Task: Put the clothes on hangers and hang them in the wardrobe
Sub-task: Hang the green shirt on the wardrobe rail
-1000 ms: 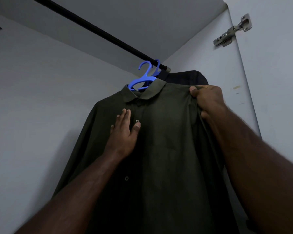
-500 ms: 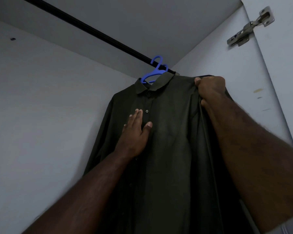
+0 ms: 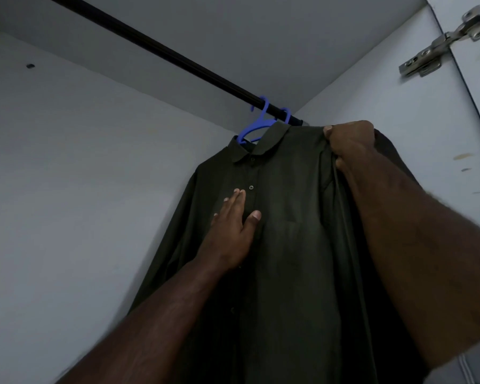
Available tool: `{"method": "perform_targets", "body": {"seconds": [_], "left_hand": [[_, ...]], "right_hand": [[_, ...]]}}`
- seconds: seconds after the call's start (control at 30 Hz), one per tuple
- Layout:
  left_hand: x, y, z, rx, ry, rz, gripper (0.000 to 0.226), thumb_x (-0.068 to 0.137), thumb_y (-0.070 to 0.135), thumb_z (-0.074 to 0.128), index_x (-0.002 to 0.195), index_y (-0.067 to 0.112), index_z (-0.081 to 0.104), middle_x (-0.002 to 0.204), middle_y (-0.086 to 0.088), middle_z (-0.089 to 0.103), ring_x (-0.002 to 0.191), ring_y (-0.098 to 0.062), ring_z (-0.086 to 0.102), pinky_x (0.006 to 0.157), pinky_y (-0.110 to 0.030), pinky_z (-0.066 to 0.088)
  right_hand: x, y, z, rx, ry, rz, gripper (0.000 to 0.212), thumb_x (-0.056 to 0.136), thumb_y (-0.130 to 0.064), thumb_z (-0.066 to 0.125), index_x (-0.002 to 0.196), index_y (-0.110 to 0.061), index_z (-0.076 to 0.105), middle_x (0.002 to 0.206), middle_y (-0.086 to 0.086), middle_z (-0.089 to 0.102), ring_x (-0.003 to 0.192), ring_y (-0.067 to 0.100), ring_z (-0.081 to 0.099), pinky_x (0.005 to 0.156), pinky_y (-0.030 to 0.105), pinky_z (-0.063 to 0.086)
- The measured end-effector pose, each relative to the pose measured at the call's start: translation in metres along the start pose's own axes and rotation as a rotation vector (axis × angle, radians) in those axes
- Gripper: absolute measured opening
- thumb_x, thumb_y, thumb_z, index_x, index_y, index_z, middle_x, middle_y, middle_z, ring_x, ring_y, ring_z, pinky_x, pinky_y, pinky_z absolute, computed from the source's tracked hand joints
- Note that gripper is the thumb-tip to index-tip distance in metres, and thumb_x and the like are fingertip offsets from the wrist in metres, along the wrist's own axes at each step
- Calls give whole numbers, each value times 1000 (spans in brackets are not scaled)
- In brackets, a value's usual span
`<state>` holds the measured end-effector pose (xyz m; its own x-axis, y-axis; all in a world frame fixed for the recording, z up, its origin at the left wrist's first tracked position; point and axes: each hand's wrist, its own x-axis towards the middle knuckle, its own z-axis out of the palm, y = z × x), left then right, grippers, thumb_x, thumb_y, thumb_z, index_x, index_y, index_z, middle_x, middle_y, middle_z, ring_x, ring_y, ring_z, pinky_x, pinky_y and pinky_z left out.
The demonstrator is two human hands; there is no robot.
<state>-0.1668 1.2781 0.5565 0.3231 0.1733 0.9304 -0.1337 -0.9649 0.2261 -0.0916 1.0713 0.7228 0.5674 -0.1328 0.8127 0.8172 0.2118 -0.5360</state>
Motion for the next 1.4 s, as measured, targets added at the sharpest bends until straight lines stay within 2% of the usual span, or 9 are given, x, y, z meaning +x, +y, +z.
{"method": "perform_targets", "body": {"seconds": [0.47, 0.63, 0.77, 0.87, 0.93, 1.1, 1.23, 1.33, 1.4], "left_hand": [[-46, -1, 10, -72, -51, -45, 64, 106, 45, 36, 161, 24, 10, 168, 10, 6, 154, -7, 2, 126, -37, 3], [-76, -1, 8, -154, -54, -62, 65, 106, 43, 41, 161, 22, 14, 168, 8, 11, 153, -7, 6, 127, -41, 9], [-100, 2, 6, -218, -46, -92, 64, 105, 41, 44, 160, 20, 17, 167, 4, 17, 153, -8, 12, 126, -41, 13], [-121, 9, 6, -289, -29, -126, 63, 105, 38, 46, 159, 17, 23, 166, 2, 22, 152, -8, 17, 126, -37, 16], [-137, 20, 5, -320, -1, -140, 60, 105, 36, 47, 158, 16, 28, 164, 1, 27, 150, -8, 23, 125, -33, 18], [-183, 62, -7, -365, 153, -121, 49, 101, 34, 55, 149, 21, 47, 147, 9, 48, 136, -4, 42, 112, -22, 33], [-209, 96, -9, -320, 218, -68, 37, 97, 34, 60, 132, 22, 61, 128, 11, 58, 122, -10, 56, 106, -31, 45], [-219, 120, -8, -297, 212, -69, 26, 95, 31, 63, 120, 21, 68, 114, 13, 60, 110, -5, 60, 99, -31, 51], [-223, 138, -11, -318, 178, -109, 20, 96, 27, 66, 115, 22, 70, 109, 13, 61, 100, 4, 60, 90, -20, 52]], "right_hand": [[-31, 4, -20, -86, -9, -37, 46, 90, -28, 74, 127, -3, 62, 121, 10, 67, 93, 20, 59, 78, 24, 46], [-74, 8, -45, -47, -140, 37, 34, 85, -24, 78, 112, -5, 67, 97, 2, 67, 76, 11, 61, 55, 20, 45], [-109, 10, -66, -59, -223, 100, 18, 82, -21, 79, 92, -10, 70, 88, 4, 70, 75, 18, 68, 54, 24, 51], [-137, 17, -80, -73, -254, 131, 31, 74, -22, 81, 91, 1, 69, 86, 14, 74, 76, 28, 73, 61, 39, 62], [-158, 25, -93, -75, -263, 136, 35, 68, -27, 81, 87, -3, 65, 92, 19, 74, 84, 33, 74, 71, 50, 63], [-226, 45, -135, -236, -210, 155, 72, 48, -60, 79, 108, -24, 67, 96, -1, 73, 88, 19, 71, 83, 46, 61], [-276, 55, -159, -354, -275, 140, 26, 74, -45, 80, 78, -20, 73, 69, -3, 72, 65, 14, 69, 69, 41, 61], [-289, 50, -177, -287, -250, 148, 19, 82, -38, 76, 71, -22, 73, 61, -4, 69, 60, 16, 67, 67, 45, 61], [-290, 38, -191, -202, -241, 165, 16, 81, -38, 76, 70, -26, 74, 59, -3, 68, 59, 17, 66, 66, 50, 61]]}}
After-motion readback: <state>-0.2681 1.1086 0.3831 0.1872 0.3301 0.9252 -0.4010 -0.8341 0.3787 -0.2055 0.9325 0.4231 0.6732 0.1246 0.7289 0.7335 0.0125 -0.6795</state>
